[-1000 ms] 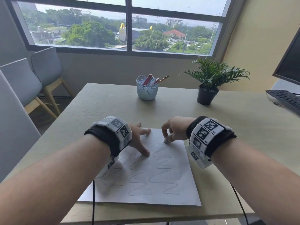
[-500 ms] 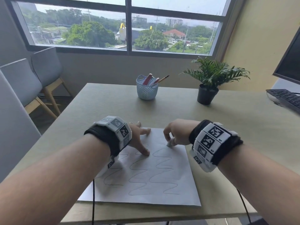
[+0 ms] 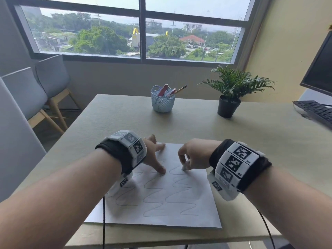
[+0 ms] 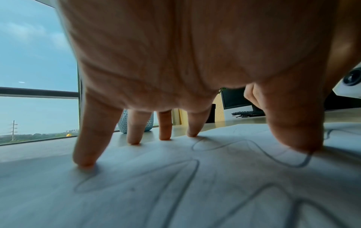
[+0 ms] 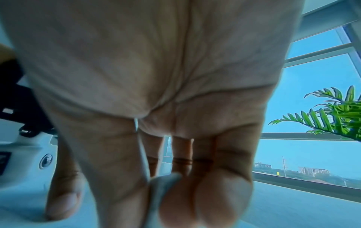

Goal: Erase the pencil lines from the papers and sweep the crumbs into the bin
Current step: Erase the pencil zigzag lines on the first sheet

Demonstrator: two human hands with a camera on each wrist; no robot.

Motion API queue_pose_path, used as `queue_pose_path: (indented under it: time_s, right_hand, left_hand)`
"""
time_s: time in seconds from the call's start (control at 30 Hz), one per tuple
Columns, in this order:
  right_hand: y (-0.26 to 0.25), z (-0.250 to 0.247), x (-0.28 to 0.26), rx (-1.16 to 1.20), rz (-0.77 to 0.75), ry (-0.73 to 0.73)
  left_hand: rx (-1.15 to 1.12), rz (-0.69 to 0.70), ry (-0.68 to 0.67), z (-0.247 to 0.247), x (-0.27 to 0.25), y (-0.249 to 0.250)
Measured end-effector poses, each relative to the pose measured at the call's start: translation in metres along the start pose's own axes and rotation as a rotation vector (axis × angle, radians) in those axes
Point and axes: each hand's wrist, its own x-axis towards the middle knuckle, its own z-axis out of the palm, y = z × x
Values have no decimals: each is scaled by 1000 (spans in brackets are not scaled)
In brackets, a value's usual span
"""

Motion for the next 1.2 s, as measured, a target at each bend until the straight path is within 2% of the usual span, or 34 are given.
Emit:
queue_pose_path:
  time_s: [0.1,0.23,0.37,0.6,0.8,0.97,1.2]
  right_hand:
    - [0,-8,7,9,33,18]
    - [-4,-11,11,-9,33,54]
    - [-11,-2,6,-29,-18,24]
    - [-5,-9,14,12,45,77]
    - [-10,-1,3,2,-15,4]
    - [-10,-12,16,1,35,41]
    - [-15,-4,9,-15,-10,7]
  left_hand:
    - [29,6,33,1,-3,3]
    - [5,2,-17,4,-6,-1]
    - [20,18,-38,7,-7,-4]
    - [-4,18,-57,8,-8,-4]
    - [-9,20,-53,8,-7,-4]
    - [0,20,-56,8,-8,-4]
    - [-17,24,-41,9,-6,-5]
